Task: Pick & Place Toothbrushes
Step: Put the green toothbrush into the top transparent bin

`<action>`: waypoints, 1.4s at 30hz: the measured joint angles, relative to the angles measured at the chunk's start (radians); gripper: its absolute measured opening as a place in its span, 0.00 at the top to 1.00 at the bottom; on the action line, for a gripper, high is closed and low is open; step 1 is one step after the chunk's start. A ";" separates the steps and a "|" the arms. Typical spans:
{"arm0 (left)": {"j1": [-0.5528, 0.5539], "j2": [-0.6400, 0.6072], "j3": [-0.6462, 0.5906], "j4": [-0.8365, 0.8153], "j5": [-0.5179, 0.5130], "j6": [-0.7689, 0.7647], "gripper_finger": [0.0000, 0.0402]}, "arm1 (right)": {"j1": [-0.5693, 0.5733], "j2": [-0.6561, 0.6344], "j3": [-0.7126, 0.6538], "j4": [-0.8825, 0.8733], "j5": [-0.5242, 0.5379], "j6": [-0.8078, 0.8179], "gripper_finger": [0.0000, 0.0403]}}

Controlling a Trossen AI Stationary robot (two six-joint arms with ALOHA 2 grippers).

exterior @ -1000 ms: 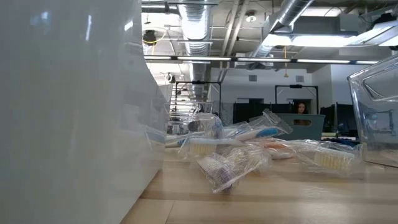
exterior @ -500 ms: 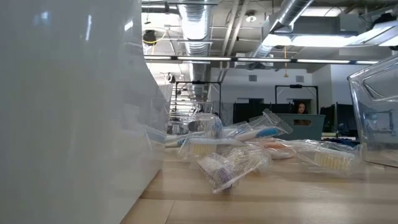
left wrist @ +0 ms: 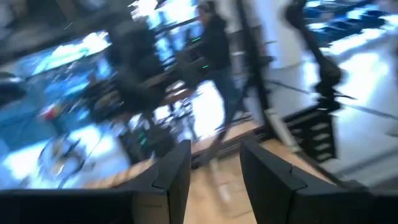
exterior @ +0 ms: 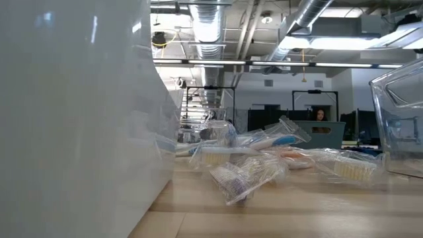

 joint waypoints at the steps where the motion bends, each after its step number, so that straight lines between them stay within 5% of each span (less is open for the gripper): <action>1: 0.030 -0.005 -0.009 0.000 -0.006 -0.033 0.67 | -0.011 0.000 0.000 -0.001 0.002 0.010 0.37; 11: 0.202 0.224 0.005 -0.091 -0.074 -0.280 0.67 | -0.103 0.000 0.000 -0.049 0.003 0.102 0.37; 15: 0.208 0.361 0.134 -0.328 -0.161 -0.295 0.67 | -0.117 0.000 0.000 -0.066 0.003 0.104 0.37; 24: 0.209 0.623 0.432 -0.707 -0.185 -0.337 0.67 | -0.121 0.000 0.000 -0.068 0.002 0.105 0.37; 42: 0.256 0.708 0.459 -0.818 -0.208 -0.438 0.67 | -0.119 0.000 0.000 -0.082 0.002 0.112 0.37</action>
